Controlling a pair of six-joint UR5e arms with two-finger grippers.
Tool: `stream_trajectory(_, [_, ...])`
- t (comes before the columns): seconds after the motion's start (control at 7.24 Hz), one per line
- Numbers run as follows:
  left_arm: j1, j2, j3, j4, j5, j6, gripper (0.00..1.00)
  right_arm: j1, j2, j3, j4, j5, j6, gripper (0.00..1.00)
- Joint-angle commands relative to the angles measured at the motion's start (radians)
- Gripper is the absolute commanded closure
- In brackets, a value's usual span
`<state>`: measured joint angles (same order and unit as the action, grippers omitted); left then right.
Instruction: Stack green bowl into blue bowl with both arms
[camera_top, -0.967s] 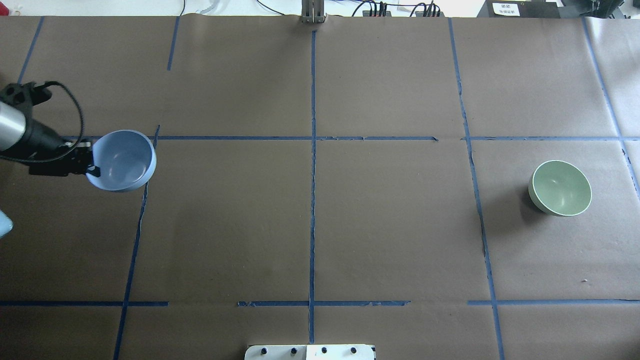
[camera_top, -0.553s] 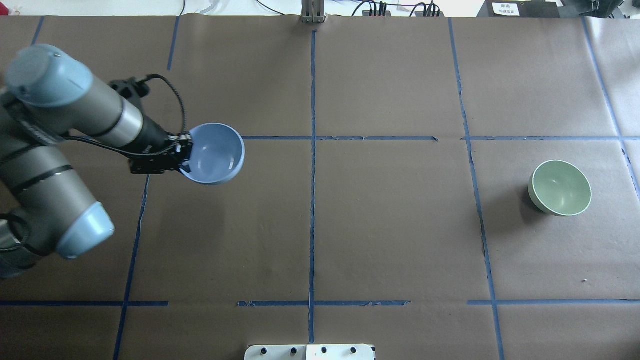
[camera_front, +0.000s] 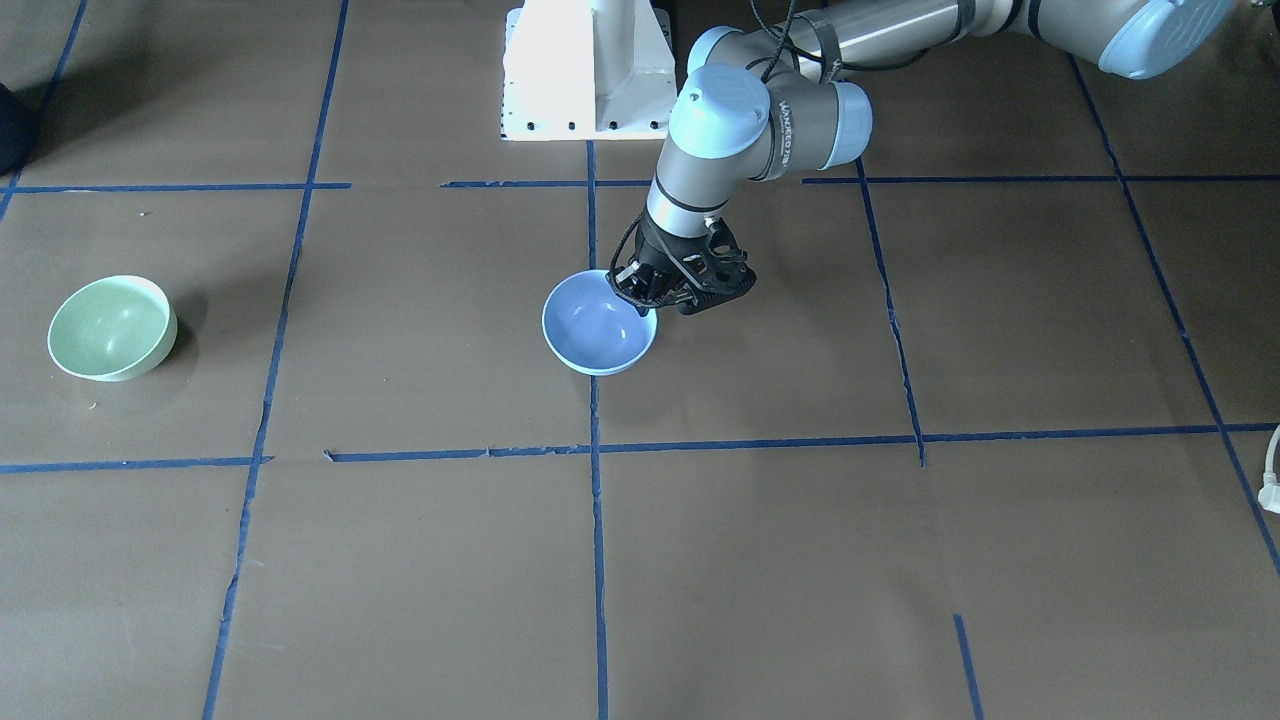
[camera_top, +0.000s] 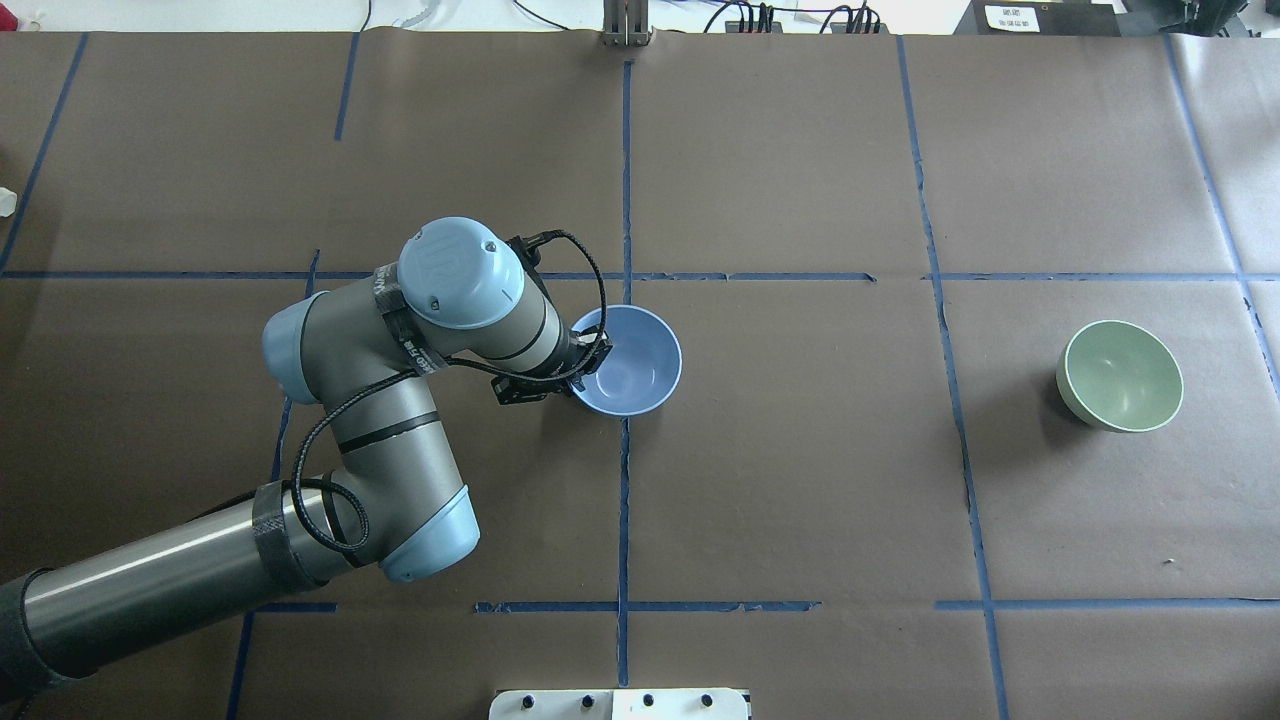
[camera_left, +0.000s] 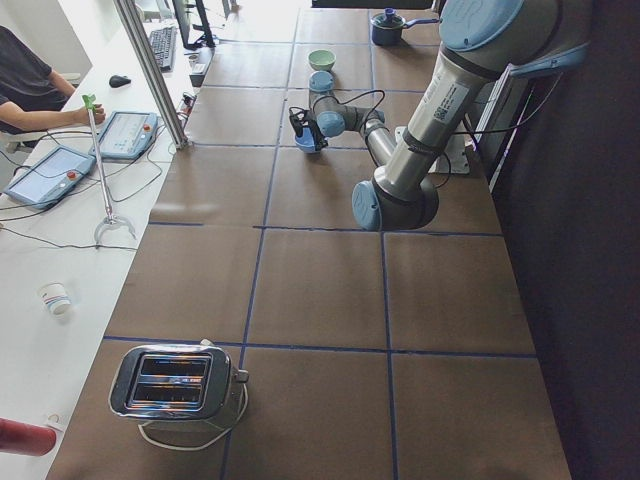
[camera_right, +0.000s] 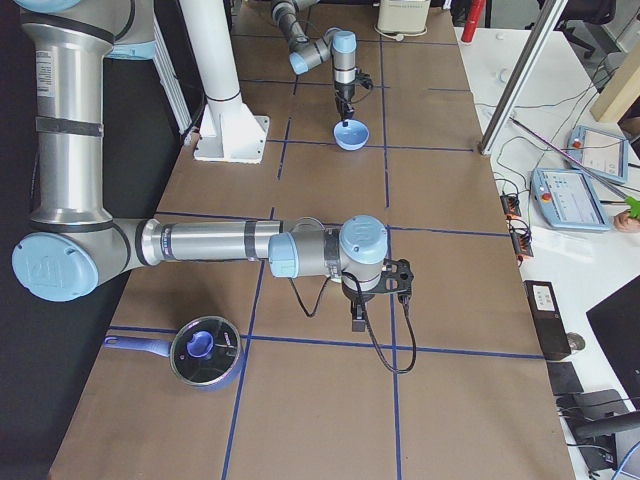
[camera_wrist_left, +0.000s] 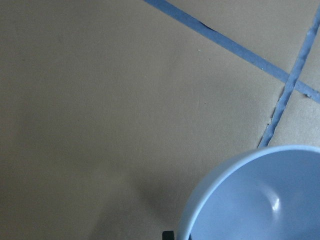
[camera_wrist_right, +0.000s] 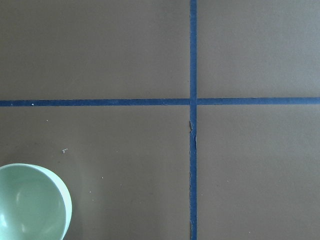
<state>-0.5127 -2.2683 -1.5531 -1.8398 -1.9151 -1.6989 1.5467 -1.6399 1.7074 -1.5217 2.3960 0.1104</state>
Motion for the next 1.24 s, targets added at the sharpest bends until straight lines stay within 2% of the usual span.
stream_trajectory(0.0, [0.005,0.013,-0.018,-0.027,0.001,0.039,0.00,0.000,0.002,0.001,0.000,0.005,0.000,0.00])
stream_trajectory(0.14, [-0.010,0.019,-0.063,-0.015,-0.002,0.041,0.00,0.000,0.002,0.003,0.002,0.040,0.000,0.00])
stream_trajectory(0.28, [-0.041,0.079,-0.173,0.035,-0.040,0.041,0.00,-0.008,0.002,0.000,0.046,0.040,0.027,0.00])
stream_trajectory(0.41, [-0.087,0.122,-0.280,0.150,-0.109,0.062,0.00,-0.031,-0.020,-0.002,0.168,0.046,0.120,0.00])
stream_trajectory(0.55, [-0.098,0.168,-0.392,0.256,-0.111,0.132,0.00,-0.104,-0.052,-0.005,0.310,0.038,0.247,0.00])
stream_trajectory(0.69, [-0.104,0.200,-0.482,0.349,-0.104,0.198,0.00,-0.159,-0.057,-0.020,0.403,0.035,0.353,0.00])
stream_trajectory(0.83, [-0.125,0.226,-0.525,0.382,-0.102,0.267,0.00,-0.224,-0.082,-0.022,0.496,0.014,0.442,0.00])
stream_trajectory(1.11, [-0.161,0.295,-0.558,0.379,-0.102,0.286,0.00,-0.319,-0.119,-0.040,0.656,-0.037,0.604,0.00])
